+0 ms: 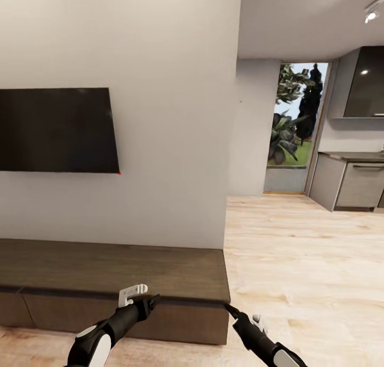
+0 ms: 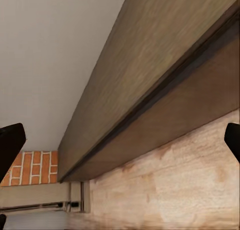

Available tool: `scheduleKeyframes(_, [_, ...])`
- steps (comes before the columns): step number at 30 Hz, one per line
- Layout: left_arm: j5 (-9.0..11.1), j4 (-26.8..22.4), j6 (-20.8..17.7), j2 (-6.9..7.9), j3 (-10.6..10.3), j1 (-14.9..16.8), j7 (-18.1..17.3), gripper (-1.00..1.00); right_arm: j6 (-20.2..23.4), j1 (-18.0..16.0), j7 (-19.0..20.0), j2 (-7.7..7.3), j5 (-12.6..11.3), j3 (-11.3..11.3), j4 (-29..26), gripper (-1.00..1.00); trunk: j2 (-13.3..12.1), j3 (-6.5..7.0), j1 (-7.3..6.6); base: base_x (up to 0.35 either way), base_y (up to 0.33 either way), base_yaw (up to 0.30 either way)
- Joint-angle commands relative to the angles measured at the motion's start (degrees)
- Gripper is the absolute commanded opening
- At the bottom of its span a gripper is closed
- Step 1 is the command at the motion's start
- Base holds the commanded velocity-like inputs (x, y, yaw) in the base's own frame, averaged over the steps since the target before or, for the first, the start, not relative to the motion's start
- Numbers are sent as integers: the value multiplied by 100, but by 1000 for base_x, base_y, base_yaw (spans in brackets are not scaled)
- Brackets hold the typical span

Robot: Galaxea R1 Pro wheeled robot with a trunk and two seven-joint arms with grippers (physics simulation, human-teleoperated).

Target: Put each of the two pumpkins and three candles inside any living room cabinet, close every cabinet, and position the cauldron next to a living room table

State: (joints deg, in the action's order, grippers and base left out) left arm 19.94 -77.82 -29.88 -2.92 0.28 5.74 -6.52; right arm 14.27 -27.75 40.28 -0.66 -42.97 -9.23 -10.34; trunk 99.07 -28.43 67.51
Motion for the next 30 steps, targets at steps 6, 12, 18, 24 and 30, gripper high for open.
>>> scheduleKeyframes(6, [28,-5,-28,-2,7,0,-7,100,354,-4,206,10,-10,-51,-24,100,245,-115,132,0,0,0])
scheduleKeyframes(12, [28,-5,-27,-3,7,3,-7,100,372,-3,263,15,-47,-56,-15,100,486,-222,264,0,0,0])
scheduleKeyframes(18, [28,-5,-26,-6,7,0,-7,100,383,-2,275,14,-79,-53,-21,100,727,-330,396,0,0,0])
scheduleKeyframes(24, [28,-5,-26,-2,7,0,-7,100,383,-2,278,14,-80,-54,-21,100,967,-438,527,0,0,0])
scheduleKeyframes(30, [28,-5,-21,-3,5,-2,-7,100,388,-2,279,14,-80,-53,-33,100,1208,-546,659,0,0,0])
